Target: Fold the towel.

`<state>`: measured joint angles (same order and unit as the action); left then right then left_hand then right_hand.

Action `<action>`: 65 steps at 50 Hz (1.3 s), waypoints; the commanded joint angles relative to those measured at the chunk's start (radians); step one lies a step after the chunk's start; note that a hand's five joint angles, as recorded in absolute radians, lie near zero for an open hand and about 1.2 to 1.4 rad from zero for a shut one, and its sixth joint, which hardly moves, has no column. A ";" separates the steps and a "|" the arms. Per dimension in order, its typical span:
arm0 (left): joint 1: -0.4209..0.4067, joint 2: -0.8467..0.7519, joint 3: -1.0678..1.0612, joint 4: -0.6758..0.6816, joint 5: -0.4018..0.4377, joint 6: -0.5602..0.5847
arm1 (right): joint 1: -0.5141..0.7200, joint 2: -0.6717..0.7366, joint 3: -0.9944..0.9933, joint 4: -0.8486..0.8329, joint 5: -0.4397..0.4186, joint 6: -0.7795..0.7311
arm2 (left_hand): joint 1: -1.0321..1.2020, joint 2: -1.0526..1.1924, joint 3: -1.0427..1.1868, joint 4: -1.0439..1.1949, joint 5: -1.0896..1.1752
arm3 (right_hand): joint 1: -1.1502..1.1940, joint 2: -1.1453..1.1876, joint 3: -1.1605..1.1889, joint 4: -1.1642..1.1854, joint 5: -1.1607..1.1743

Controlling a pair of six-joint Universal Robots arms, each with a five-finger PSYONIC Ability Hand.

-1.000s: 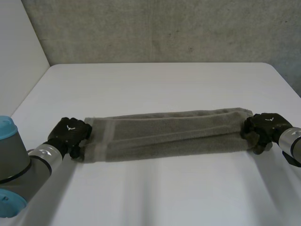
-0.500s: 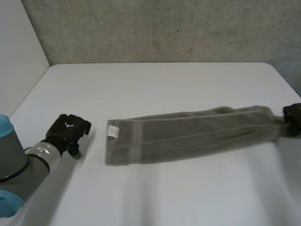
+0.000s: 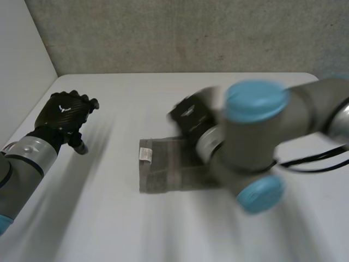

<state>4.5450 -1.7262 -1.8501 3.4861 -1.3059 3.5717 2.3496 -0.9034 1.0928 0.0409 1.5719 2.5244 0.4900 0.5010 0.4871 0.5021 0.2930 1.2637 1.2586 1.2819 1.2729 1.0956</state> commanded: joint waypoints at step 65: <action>-0.428 -0.511 0.436 -0.116 -0.348 -0.243 | -0.375 -0.236 0.703 -0.334 -0.119 0.102 | 0.017 0.006 0.020 0.005 0.040 | -0.727 -0.722 -0.745 -0.736 -0.733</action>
<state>4.0784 -2.2893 -1.3228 3.3837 -1.5921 3.2910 1.9950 -1.1383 1.7810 -0.2773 1.4598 2.6302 0.4926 0.5037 0.4886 0.5045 0.3281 0.4631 0.4551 0.4602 0.4592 0.2919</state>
